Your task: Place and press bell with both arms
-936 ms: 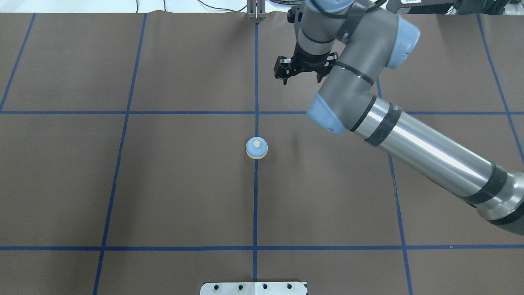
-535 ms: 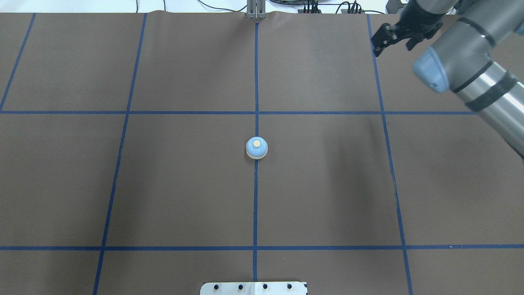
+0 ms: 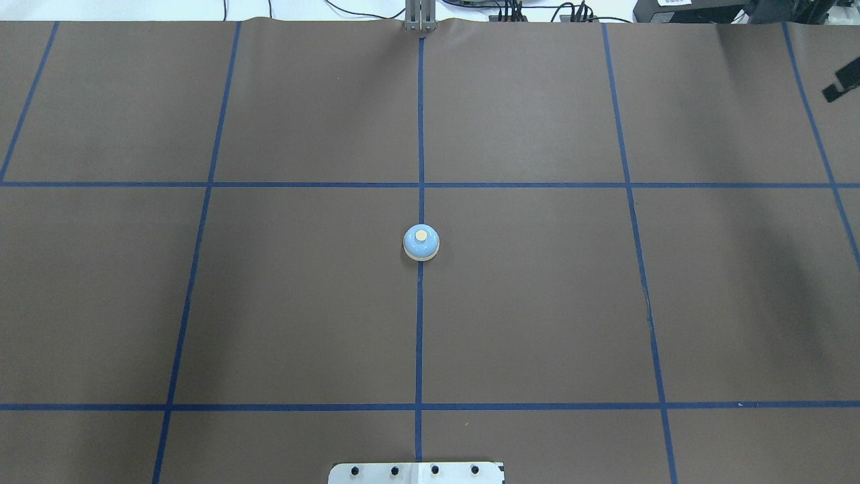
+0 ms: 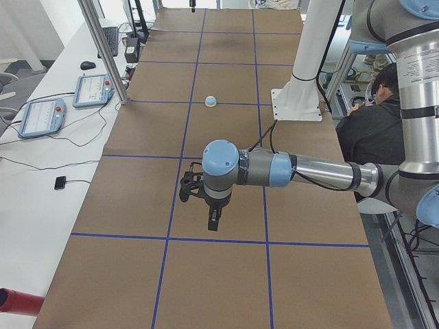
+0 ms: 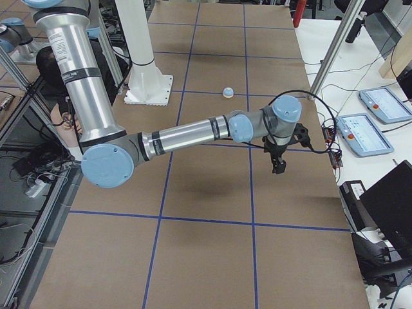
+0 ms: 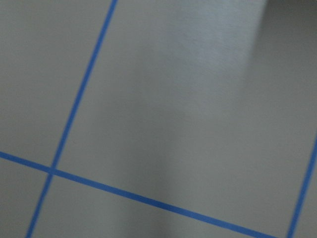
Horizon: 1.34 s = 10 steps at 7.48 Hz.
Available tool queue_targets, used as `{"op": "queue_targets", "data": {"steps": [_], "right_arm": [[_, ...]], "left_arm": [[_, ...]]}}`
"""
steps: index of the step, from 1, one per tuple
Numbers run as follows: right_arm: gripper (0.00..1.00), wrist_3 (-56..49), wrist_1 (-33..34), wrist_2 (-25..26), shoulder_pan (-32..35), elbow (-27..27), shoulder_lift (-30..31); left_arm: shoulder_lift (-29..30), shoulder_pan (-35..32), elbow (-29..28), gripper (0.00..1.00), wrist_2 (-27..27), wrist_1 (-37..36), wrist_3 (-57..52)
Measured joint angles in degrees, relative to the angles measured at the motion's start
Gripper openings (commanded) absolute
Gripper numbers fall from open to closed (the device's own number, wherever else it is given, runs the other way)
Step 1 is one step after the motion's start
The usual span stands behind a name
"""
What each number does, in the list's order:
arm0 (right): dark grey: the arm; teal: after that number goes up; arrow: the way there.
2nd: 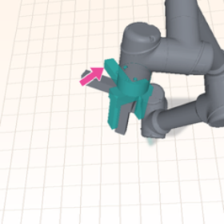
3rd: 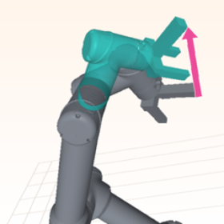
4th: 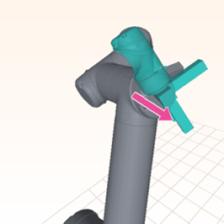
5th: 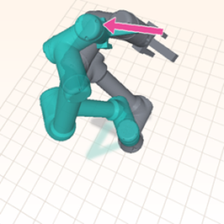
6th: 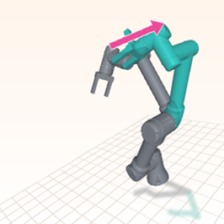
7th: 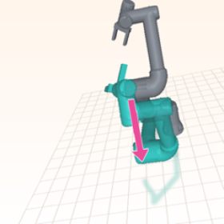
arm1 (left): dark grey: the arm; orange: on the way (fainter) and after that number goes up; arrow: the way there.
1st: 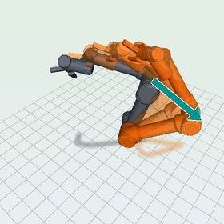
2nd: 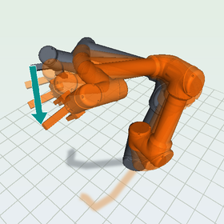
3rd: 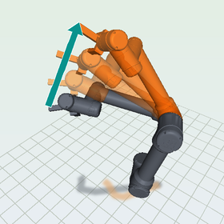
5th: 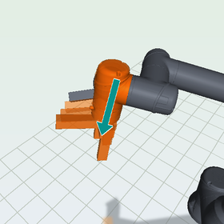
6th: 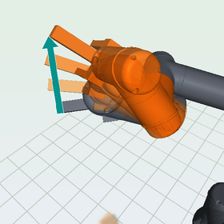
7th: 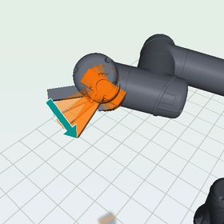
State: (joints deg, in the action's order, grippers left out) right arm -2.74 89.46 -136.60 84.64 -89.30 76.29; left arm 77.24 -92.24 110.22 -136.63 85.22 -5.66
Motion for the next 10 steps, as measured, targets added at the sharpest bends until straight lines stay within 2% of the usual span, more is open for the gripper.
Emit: {"op": "queue_targets", "data": {"steps": [1,4,7,10], "right_arm": [[1.00,-4.0,0.0,-0.2,3.8,-0.9,4.2],[1.00,-5.6,0.6,-0.1,10.3,-10.3,16.7],[1.00,-1.8,4.2,0.9,9.5,-12.8,17.8],[1.00,0.4,4.4,2.0,7.0,-12.9,17.3]], "left_arm": [[0.1,0.0,-0.9,1.00,0.0,0.0,0.0],[1.0,0.0,-1.2,1.00,-0.2,0.0,0.1],[1.1,0.0,-0.7,1.00,-0.2,0.1,0.0],[1.0,0.0,-0.5,1.00,-0.1,0.2,0.1]]}}
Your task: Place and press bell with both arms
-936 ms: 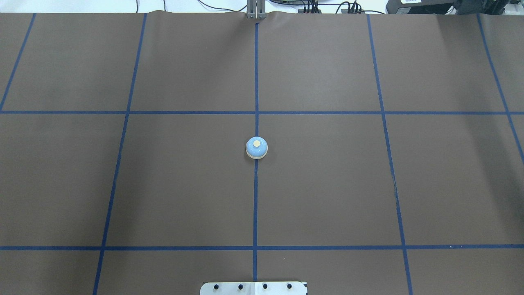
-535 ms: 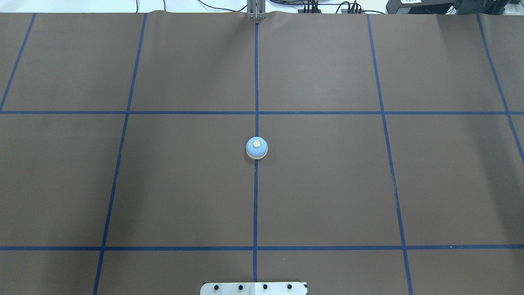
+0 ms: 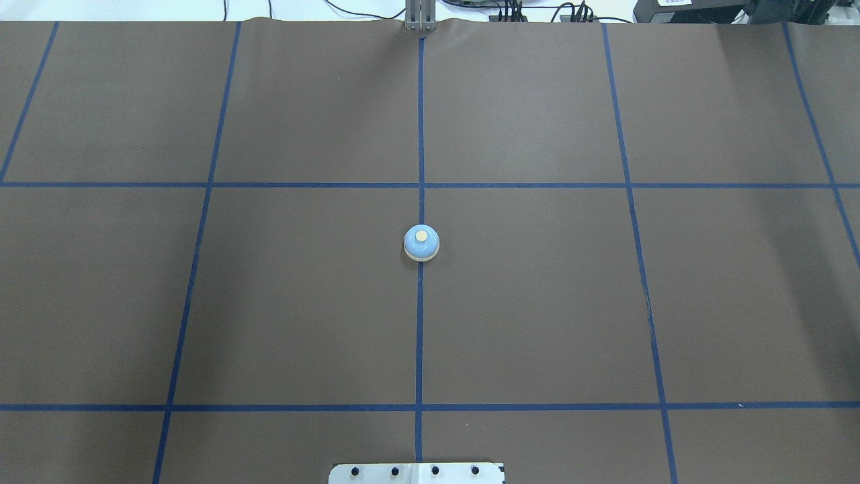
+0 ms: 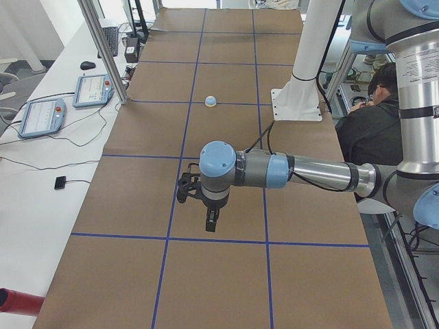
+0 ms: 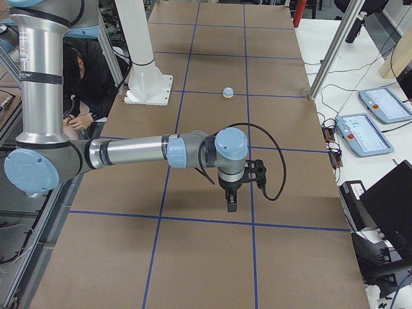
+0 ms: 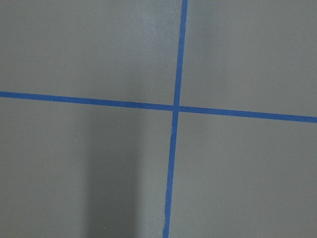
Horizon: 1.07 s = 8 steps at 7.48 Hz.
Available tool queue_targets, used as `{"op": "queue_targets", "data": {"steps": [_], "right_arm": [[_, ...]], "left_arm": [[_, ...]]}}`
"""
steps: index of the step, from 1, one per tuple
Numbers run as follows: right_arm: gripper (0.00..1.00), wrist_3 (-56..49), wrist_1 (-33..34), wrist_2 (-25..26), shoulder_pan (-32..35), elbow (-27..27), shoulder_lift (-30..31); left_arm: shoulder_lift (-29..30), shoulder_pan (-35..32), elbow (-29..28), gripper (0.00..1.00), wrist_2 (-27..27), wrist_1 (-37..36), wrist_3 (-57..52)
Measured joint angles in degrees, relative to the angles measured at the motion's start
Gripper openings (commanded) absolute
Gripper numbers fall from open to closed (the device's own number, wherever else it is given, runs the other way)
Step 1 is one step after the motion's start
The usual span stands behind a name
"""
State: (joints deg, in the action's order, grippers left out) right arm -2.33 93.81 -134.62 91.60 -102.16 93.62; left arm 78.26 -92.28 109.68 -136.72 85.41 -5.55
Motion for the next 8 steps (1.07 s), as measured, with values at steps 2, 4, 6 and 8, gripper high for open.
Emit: {"op": "queue_targets", "data": {"steps": [2,4,6,8], "right_arm": [[1.00,0.1,0.0,0.0,-0.5,0.0,0.0],[1.00,0.2,0.0,-0.1,-0.6,0.0,0.0],[1.00,0.8,0.0,-0.2,-0.7,-0.2,0.0],[1.00,1.1,0.0,-0.3,-0.9,-0.2,0.0]], "left_arm": [[0.0,0.0,0.0,1.00,0.0,0.0,0.0],[0.0,0.0,0.1,1.00,0.0,0.0,0.0],[-0.1,0.0,0.1,1.00,0.0,0.0,0.0],[0.0,0.0,0.1,1.00,0.0,0.0,0.0]]}}
